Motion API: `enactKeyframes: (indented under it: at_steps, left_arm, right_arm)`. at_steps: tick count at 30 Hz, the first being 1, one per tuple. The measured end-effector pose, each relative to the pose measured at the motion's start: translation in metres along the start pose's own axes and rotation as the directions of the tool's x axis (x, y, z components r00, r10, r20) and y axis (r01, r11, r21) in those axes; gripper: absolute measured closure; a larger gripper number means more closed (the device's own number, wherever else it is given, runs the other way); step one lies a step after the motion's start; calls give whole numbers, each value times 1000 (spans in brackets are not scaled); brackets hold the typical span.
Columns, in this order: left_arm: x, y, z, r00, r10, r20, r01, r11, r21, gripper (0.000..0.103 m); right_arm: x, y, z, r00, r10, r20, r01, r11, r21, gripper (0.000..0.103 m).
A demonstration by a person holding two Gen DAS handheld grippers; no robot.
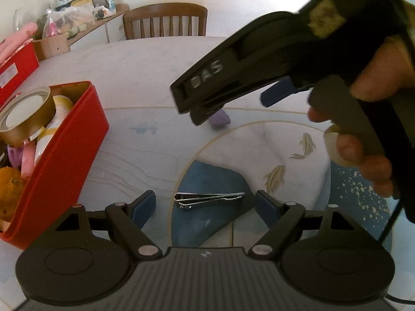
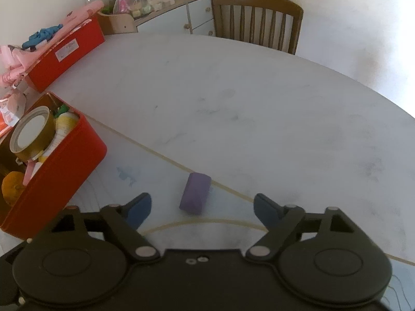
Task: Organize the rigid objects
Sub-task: 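Close right tool on the purple eraser while left tool closes on the hair clip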
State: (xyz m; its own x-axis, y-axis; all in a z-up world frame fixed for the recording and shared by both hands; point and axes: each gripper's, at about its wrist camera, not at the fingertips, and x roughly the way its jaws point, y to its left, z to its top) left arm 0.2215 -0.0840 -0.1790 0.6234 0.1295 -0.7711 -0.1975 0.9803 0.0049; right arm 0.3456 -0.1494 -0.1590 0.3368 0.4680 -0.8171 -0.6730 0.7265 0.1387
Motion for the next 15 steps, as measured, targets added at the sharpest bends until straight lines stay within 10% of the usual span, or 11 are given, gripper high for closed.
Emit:
enactKeyframes:
  at_steps: [15]
  left_arm:
    - [-2,-4,0,1000,23,9,-23,1000,0,38]
  right_arm:
    - [15,14,3,999,-48,-1,47,996,-80,66]
